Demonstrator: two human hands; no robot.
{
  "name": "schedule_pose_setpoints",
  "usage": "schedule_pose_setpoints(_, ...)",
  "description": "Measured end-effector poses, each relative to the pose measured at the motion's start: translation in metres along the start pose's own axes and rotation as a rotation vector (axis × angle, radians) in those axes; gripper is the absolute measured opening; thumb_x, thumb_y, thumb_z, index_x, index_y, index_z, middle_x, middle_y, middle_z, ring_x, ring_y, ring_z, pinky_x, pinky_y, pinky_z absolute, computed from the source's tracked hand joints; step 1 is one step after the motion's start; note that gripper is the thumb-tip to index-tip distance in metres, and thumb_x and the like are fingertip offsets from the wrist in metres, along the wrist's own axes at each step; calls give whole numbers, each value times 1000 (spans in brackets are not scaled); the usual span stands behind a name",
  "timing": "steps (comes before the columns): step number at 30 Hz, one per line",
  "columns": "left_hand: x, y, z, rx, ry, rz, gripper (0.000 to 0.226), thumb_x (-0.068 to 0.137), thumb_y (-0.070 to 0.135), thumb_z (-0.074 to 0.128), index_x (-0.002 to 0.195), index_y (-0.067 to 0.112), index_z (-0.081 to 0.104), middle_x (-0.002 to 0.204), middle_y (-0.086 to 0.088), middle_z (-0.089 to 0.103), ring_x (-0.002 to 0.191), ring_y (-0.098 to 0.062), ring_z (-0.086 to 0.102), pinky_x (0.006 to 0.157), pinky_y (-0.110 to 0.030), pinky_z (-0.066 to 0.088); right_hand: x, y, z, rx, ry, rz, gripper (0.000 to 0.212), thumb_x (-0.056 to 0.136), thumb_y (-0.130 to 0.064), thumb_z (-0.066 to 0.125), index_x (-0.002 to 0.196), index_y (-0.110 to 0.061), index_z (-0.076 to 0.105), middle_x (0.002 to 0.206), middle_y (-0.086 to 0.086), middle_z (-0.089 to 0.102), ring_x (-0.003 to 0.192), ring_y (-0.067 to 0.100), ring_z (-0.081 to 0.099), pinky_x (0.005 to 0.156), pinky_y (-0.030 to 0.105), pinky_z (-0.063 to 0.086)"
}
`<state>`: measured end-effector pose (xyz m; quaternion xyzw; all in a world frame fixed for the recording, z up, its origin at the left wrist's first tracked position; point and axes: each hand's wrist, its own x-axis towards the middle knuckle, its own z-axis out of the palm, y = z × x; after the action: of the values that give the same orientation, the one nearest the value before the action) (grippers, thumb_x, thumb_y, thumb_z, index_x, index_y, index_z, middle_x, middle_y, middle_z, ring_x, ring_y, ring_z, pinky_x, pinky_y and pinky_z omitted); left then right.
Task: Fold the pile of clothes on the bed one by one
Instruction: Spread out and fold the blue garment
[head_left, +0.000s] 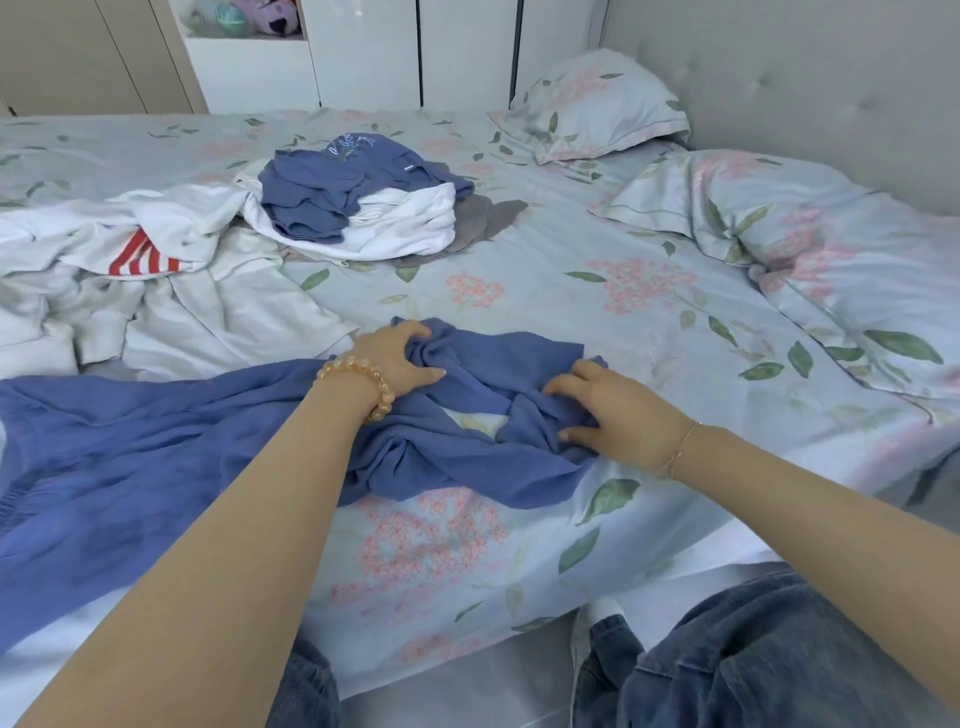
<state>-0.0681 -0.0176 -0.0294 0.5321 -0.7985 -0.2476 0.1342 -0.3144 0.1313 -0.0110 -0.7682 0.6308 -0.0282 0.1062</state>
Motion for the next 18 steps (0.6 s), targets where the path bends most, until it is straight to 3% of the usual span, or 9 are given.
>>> schedule_pose_setpoints(4,-1,-3,1,-17,94,-19,20,80,13,72,95,18,59,106,-9,60,96,-24,54,80,-31,42,-10,8,-24,-127,-46,37,18,81,1,54,81,-17,56,82,1,52,77,21,46,62,28,30)
schedule_pose_setpoints(7,-4,-1,-1,-21,151,-35,12,82,9,69,91,13,63,98,-7,60,93,-25,54,74,-27,37,-17,15,-45,-285,-404,106,22,76,1,54,63,-16,58,64,3,58,64,20,48,61,27,40)
schedule_pose_setpoints(9,-4,-1,-1,-24,162,-54,12,82,10,69,90,15,62,94,-4,56,90,-23,52,72,-26,35,-17,14,-56,-196,-659,145,30,74,-4,60,51,-22,61,48,-9,54,58,15,51,64,32,49)
schedule_pose_setpoints(11,-3,-1,-2,-49,157,-48,13,83,10,67,89,16,58,86,-1,55,86,-23,52,68,-26,35,-17,13,-66,-32,-784,195,18,74,-18,71,58,-27,69,55,-12,61,64,13,60,72,33,57)
schedule_pose_setpoints(12,-4,-1,-3,-74,152,-39,13,83,11,67,90,16,56,82,1,53,85,-23,52,65,-28,35,-16,12,-69,55,-772,225,10,77,-29,75,70,-23,73,67,-9,67,70,15,65,75,33,58)
schedule_pose_setpoints(13,-4,1,-6,-107,143,-35,14,84,13,67,92,16,55,81,2,53,85,-22,52,63,-28,36,-11,15,-71,125,-693,270,25,81,-43,72,79,-18,74,78,-2,71,75,17,68,75,33,59)
schedule_pose_setpoints(15,-3,5,-13,-193,124,-63,19,85,20,67,100,18,55,89,2,57,89,-19,52,68,-27,40,5,31,-67,266,-359,411,51,85,-59,60,88,-9,70,89,8,69,80,23,67,70,34,59)
schedule_pose_setpoints(16,-1,6,-17,-245,128,-90,22,86,23,67,105,19,56,95,2,59,93,-18,53,75,-27,42,14,38,-61,301,-213,464,55,86,-60,58,91,-6,66,91,9,66,79,24,65,66,35,58)
schedule_pose_setpoints(18,2,2,-24,-313,169,-139,26,88,26,65,111,18,58,106,0,61,101,-19,54,88,-28,43,28,47,-45,259,-169,499,52,85,-56,63,85,-4,60,79,8,58,69,23,57,54,31,49)
